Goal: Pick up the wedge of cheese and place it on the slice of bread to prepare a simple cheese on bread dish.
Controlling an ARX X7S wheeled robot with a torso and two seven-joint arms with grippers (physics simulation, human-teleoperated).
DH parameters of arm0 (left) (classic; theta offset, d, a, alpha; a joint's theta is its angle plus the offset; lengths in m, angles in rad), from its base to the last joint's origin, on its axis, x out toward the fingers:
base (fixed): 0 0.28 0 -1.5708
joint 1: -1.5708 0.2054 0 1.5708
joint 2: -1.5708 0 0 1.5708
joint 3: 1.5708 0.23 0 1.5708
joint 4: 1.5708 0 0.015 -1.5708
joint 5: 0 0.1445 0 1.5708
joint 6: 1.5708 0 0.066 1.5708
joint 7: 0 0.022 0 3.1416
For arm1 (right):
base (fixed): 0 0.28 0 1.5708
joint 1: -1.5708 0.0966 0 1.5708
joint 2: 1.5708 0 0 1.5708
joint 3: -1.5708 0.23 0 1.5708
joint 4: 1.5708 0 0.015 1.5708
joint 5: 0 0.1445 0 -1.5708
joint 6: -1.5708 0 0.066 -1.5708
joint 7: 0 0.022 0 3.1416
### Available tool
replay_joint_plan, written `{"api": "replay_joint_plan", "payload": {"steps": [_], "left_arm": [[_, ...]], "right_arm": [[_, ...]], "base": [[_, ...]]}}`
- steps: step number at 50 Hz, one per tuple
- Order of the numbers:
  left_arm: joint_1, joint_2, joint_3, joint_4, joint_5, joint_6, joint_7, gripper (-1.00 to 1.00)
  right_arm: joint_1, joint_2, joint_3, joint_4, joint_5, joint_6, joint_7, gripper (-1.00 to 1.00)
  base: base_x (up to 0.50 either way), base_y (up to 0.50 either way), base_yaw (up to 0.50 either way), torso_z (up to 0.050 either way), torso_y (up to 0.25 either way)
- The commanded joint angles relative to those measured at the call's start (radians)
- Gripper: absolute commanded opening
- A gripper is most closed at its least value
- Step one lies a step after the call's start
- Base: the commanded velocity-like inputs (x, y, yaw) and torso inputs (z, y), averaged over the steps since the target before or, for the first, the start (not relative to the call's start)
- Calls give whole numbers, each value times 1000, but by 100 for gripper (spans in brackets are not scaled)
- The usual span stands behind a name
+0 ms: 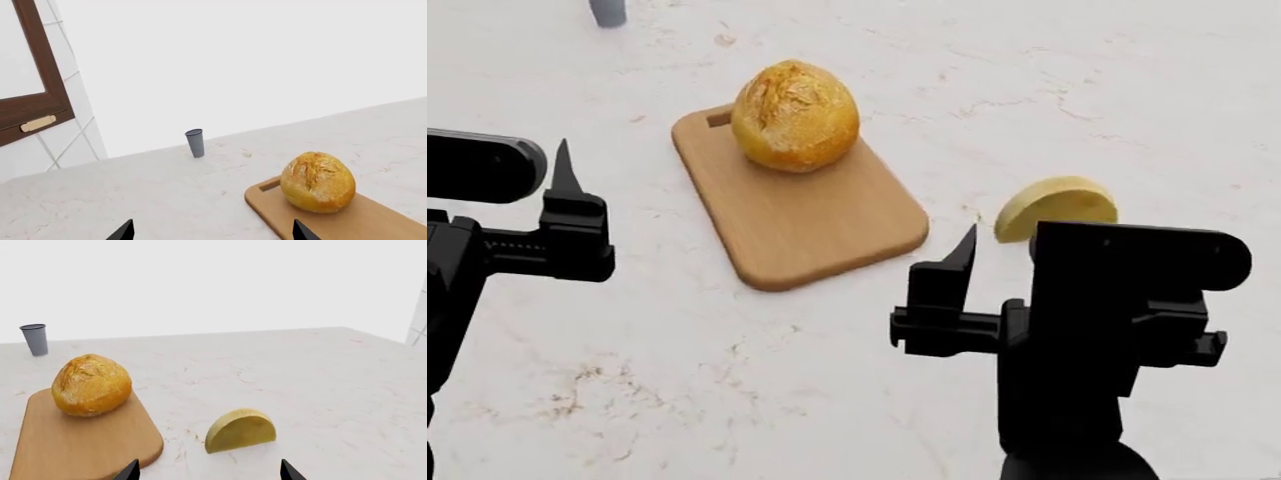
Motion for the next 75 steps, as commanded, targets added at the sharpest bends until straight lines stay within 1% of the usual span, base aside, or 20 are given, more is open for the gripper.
{"api": "replay_joint_plan", "payload": {"steps": [1, 14, 38, 54, 57, 61, 62, 64, 65, 66, 68, 71, 72, 74, 75], "left_arm": [[-1, -2, 0, 0, -5, 1, -5, 100], [-2, -5, 0, -1, -12, 0, -11, 100], [0, -8, -1, 3, -25, 0, -20, 100], [-3, -11, 0, -1, -33, 3, -26, 100], [-3, -12, 1, 1, -35, 0, -28, 100], [-3, -12, 0, 1, -37, 0, -29, 100], [-2, -12, 0, 1, -38, 1, -29, 100], [-2, -12, -1, 2, -39, 1, -30, 100], [-2, -13, -1, 2, -40, 1, -30, 100], [-1, -13, -1, 2, -40, 1, -31, 100], [-1, -13, -2, 2, -41, 2, -31, 100], [0, -14, -2, 2, -42, 4, -33, 100], [0, -14, -2, 2, -43, 5, -33, 100], [0, -15, -1, 1, -43, 5, -34, 100], [0, -15, -1, 2, -44, 5, -35, 100]], "right_arm": [[2, -2, 8, 7, 9, -7, 12, 100], [4, 1, 14, 16, 20, -11, 20, 100], [2, 14, 2, 27, 30, -25, 35, 100], [1, 10, 15, 27, 54, -19, 43, 100], [18, -41, 97, 55, 67, -5, 88, 100], [55, -83, 160, 61, 86, 21, 135, 100], [78, -110, 206, 67, 107, 48, 157, 100], [90, -131, 256, 87, 174, -11, 252, 100], [92, -126, 254, 84, 205, -13, 250, 100], [102, -127, 258, 92, 228, 20, 281, 100], [106, -128, 263, 119, 257, -14, 340, 100], [126, -124, 235, 150, 235, -2, 463, 100], [137, -127, 234, 155, 247, 34, 516, 100], [142, -130, 246, 165, 304, 43, 578, 100], [144, -126, 232, 170, 283, 46, 637, 100]], "base": [[310, 263, 0, 0, 0], [400, 190, 0, 0, 0], [432, 86, 0, 0, 1], [0, 0, 0, 0, 0], [0, 0, 0, 0, 0], [0, 0, 0, 0, 0], [0, 0, 0, 0, 0], [0, 0, 0, 0, 0], [0, 0, 0, 0, 0], [0, 0, 0, 0, 0], [0, 0, 0, 0, 0], [0, 0, 0, 0, 0], [0, 0, 0, 0, 0], [0, 0, 0, 0, 0], [0, 0, 0, 0, 0]]}}
